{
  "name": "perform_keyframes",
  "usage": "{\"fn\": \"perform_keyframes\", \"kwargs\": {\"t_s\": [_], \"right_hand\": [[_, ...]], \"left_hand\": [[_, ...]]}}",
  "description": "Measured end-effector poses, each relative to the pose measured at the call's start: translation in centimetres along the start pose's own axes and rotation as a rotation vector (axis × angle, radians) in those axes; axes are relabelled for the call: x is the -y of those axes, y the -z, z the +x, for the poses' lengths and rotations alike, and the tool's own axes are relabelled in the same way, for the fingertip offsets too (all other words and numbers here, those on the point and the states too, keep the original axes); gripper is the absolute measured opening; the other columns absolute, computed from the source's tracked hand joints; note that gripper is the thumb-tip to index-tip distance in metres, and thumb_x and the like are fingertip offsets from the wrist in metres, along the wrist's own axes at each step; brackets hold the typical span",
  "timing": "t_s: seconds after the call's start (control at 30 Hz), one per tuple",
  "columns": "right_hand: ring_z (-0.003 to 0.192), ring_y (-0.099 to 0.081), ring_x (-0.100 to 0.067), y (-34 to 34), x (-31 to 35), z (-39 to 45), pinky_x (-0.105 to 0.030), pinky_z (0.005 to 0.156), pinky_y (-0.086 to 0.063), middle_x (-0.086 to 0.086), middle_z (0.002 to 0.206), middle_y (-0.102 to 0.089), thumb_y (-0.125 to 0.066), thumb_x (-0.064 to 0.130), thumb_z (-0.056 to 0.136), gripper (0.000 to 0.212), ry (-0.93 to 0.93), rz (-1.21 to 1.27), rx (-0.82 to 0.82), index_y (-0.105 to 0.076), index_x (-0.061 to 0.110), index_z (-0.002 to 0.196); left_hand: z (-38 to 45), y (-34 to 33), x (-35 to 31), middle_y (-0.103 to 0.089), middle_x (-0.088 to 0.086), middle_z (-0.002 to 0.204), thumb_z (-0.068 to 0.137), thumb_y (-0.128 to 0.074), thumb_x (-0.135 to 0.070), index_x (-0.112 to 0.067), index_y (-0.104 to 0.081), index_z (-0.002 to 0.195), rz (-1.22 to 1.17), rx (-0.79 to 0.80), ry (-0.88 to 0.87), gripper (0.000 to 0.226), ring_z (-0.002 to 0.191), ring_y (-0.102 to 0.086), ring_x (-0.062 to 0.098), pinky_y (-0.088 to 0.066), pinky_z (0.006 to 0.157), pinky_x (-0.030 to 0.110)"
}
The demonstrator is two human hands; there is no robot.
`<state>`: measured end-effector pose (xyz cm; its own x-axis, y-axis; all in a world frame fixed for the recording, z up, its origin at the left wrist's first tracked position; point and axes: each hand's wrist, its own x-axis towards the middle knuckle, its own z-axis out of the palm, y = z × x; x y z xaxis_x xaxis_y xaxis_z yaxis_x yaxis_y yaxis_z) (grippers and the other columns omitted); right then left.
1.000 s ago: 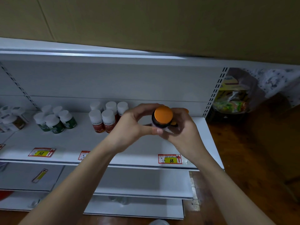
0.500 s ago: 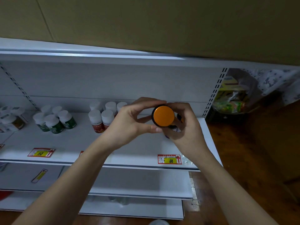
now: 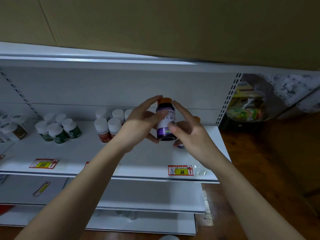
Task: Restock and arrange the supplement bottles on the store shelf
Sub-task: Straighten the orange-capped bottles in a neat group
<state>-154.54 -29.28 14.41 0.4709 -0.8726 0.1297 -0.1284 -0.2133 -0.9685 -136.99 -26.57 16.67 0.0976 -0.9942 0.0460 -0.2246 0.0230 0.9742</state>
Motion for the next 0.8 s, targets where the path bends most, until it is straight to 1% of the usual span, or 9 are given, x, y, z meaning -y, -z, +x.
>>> {"fn": "perform_keyframes", "kwargs": {"t_s": [0.1, 0.17, 0.2, 0.23, 0.3, 0.37, 0.43, 0.6, 0.8], "right_hand": [[0.068, -0.069, -0.02, -0.1, 1.0, 0.6, -0.028, 0.057, -0.055, -0.005, 0.088, -0.075, -0.058, 0.037, 0.098, 0.043, -0.081, 0.077, -0.013, -0.05, 0.04, 0.14], [0.054, -0.063, -0.018, -0.2, 1.9, 1.0, -0.026, 0.048, -0.047, -0.004, 0.076, -0.073, -0.054, 0.043, 0.099, 0.029, -0.14, 0.113, -0.071, -0.064, 0.031, 0.122], [0.049, -0.06, -0.017, -0.2, 2.4, 1.2, -0.025, 0.046, -0.044, -0.003, 0.069, -0.07, -0.051, 0.047, 0.099, 0.029, -0.176, 0.119, -0.098, -0.068, 0.026, 0.11], [0.045, -0.056, -0.017, -0.3, 2.9, 1.4, -0.025, 0.045, -0.042, -0.005, 0.064, -0.068, -0.049, 0.051, 0.099, 0.036, -0.218, 0.118, -0.117, -0.07, 0.021, 0.1], [0.043, -0.053, -0.019, -0.3, 3.7, 2.0, -0.026, 0.044, -0.041, -0.01, 0.058, -0.064, -0.044, 0.058, 0.098, 0.054, -0.303, 0.096, -0.142, -0.07, 0.011, 0.09], [0.045, -0.052, -0.02, -0.2, 4.4, 2.5, -0.025, 0.045, -0.039, -0.011, 0.056, -0.063, -0.043, 0.064, 0.095, 0.065, -0.36, 0.062, -0.164, -0.07, 0.005, 0.086], [0.045, -0.05, -0.021, 0.0, 4.8, 3.0, -0.024, 0.045, -0.038, -0.011, 0.054, -0.062, -0.043, 0.066, 0.093, 0.069, -0.374, 0.033, -0.177, -0.07, 0.003, 0.084], [0.043, -0.049, -0.021, 0.1, 5.0, 3.2, -0.024, 0.043, -0.037, -0.01, 0.053, -0.061, -0.043, 0.066, 0.092, 0.071, -0.375, 0.006, -0.169, -0.07, 0.001, 0.082], [0.044, -0.052, -0.021, -0.1, 5.1, 2.7, -0.025, 0.045, -0.041, -0.011, 0.054, -0.063, -0.047, 0.063, 0.092, 0.065, -0.364, 0.017, -0.168, -0.07, 0.004, 0.081]], "left_hand": [[0.8, 0.2, -0.9, -0.075, 0.012, 0.096, 0.095, -0.064, -0.037, -0.025, -0.059, 0.132, 0.021, -0.011, 0.085, 0.039, 0.076, -0.075, 0.03, -0.062, 0.067, 0.047], [1.3, 0.3, -1.7, -0.076, 0.014, 0.083, 0.094, -0.063, -0.045, -0.016, -0.068, 0.117, 0.068, 0.0, 0.15, 0.037, 0.07, -0.075, 0.028, -0.062, 0.064, 0.041], [1.5, 0.3, -2.0, -0.075, 0.014, 0.075, 0.093, -0.062, -0.048, -0.011, -0.07, 0.109, 0.085, -0.004, 0.198, 0.041, 0.064, -0.073, 0.025, -0.061, 0.058, 0.035], [1.7, 0.3, -2.4, -0.073, 0.015, 0.068, 0.093, -0.062, -0.05, -0.007, -0.07, 0.102, 0.097, -0.009, 0.249, 0.045, 0.056, -0.07, 0.023, -0.058, 0.053, 0.029], [2.2, 0.2, -3.1, -0.07, 0.015, 0.061, 0.091, -0.061, -0.054, 0.0, -0.068, 0.099, 0.113, -0.006, 0.323, 0.055, 0.046, -0.064, 0.02, -0.051, 0.046, 0.023], [2.6, 0.3, -3.4, -0.068, 0.014, 0.058, 0.091, -0.058, -0.059, 0.003, -0.067, 0.103, 0.126, 0.004, 0.347, 0.063, 0.042, -0.06, 0.017, -0.047, 0.042, 0.02], [2.9, 0.4, -3.4, -0.066, 0.012, 0.057, 0.092, -0.055, -0.06, 0.004, -0.065, 0.104, 0.133, 0.015, 0.348, 0.067, 0.04, -0.057, 0.015, -0.045, 0.041, 0.019], [2.9, 0.4, -3.4, -0.066, 0.014, 0.06, 0.096, -0.05, -0.056, 0.003, -0.063, 0.093, 0.129, 0.043, 0.357, 0.06, 0.042, -0.057, 0.016, -0.044, 0.041, 0.019], [2.7, 0.4, -3.2, -0.068, 0.016, 0.064, 0.093, -0.054, -0.058, 0.006, -0.066, 0.103, 0.109, 0.054, 0.351, 0.066, 0.045, -0.061, 0.017, -0.047, 0.043, 0.019]]}}
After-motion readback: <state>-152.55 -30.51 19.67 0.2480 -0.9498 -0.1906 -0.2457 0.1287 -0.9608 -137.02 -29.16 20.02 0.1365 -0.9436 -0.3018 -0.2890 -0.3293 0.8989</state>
